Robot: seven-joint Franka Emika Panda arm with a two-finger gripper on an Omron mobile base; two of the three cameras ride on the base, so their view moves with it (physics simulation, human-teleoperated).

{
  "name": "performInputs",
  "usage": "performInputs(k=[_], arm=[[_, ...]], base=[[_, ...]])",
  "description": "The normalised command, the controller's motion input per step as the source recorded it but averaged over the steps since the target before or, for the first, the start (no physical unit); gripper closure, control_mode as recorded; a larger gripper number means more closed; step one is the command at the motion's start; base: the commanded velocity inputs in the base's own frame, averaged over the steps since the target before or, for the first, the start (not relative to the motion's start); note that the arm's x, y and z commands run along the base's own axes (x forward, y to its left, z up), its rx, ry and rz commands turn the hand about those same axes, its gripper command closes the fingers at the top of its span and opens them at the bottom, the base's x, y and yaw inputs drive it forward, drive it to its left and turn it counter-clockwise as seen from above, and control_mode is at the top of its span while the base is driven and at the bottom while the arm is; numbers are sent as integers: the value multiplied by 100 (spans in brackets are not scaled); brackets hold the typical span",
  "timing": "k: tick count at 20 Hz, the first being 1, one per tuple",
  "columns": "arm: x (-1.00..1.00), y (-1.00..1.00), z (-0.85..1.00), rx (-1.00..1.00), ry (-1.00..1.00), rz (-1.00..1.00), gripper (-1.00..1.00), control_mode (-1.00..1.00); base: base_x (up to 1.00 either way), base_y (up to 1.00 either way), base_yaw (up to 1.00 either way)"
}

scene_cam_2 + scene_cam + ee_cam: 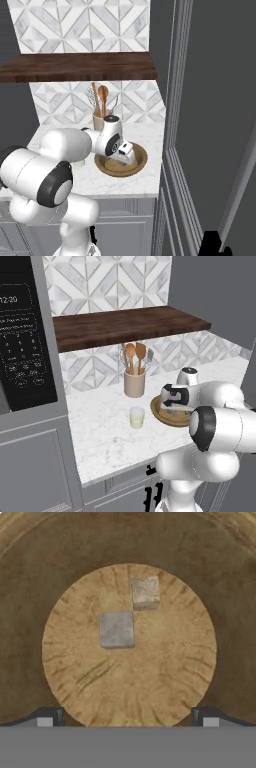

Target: Grab a lemon wedge from the fridge and one ice cube from the ice bowl, and put them in the glass of lemonade.

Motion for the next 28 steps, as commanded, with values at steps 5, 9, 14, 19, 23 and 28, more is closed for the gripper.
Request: performInputs(k=[5, 9, 14, 19, 23, 28], arm=[[23, -7, -14, 0, -1, 0, -100, -100], [20, -7, -18, 0, -2, 0, -100, -100], [15, -1, -21, 0, -2, 0, -100, -100], [14, 0, -19, 0, -2, 0, -100, -100], [15, 0, -18, 0, -2, 0, -100, -100], [16, -1, -17, 0, -3, 0, -100, -100]], base=[[0, 0, 0], [0, 0, 0], [0, 0, 0], [0, 0, 0], [0, 0, 0], [0, 0, 0]])
